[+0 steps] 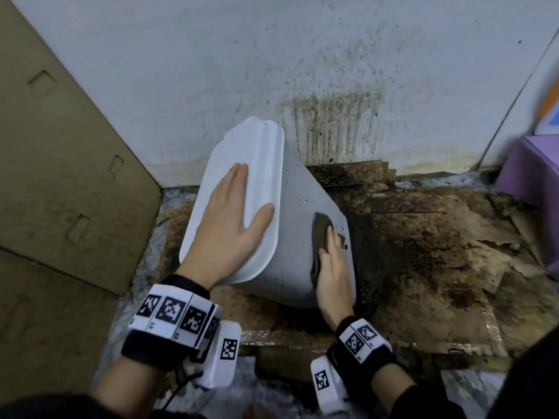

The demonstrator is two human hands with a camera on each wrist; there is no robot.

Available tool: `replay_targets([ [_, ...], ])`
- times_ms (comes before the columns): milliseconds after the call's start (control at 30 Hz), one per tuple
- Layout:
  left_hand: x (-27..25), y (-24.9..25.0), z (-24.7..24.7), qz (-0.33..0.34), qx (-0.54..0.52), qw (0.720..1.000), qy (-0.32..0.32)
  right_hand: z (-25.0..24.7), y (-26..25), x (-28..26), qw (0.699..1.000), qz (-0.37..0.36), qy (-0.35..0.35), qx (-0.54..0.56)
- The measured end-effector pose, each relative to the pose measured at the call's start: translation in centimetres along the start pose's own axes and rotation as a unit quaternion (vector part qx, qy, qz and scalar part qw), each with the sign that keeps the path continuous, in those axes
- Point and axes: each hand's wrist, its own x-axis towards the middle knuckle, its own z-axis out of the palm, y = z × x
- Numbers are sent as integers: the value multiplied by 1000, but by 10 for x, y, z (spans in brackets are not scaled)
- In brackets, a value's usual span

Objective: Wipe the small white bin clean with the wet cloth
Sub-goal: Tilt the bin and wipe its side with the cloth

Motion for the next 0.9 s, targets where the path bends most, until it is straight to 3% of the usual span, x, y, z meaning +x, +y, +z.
replay_targets([
  [200, -1, -3, 2, 0, 0, 1000, 7, 17, -84, -16, 986, -138, -90, 29],
  [367, -2, -7, 0, -7, -10, 1000, 12, 10, -49, -14, 980, -192, -52, -11],
  [467, -3, -10, -2, -12, -23, 1000, 8, 2, -4, -11, 990, -141, -20, -22],
  [633, -3, -14, -4, -15, -30, 999, 10, -13, 63, -7, 999, 14, 37, -28],
  [733, -3, -14, -3, -16, -28, 999, 11, -12, 69, -5, 996, 76, 53, -11],
  [900, -3, -15, -5, -20, -26, 999, 7, -4, 40, -6, 995, 72, 70, -15],
])
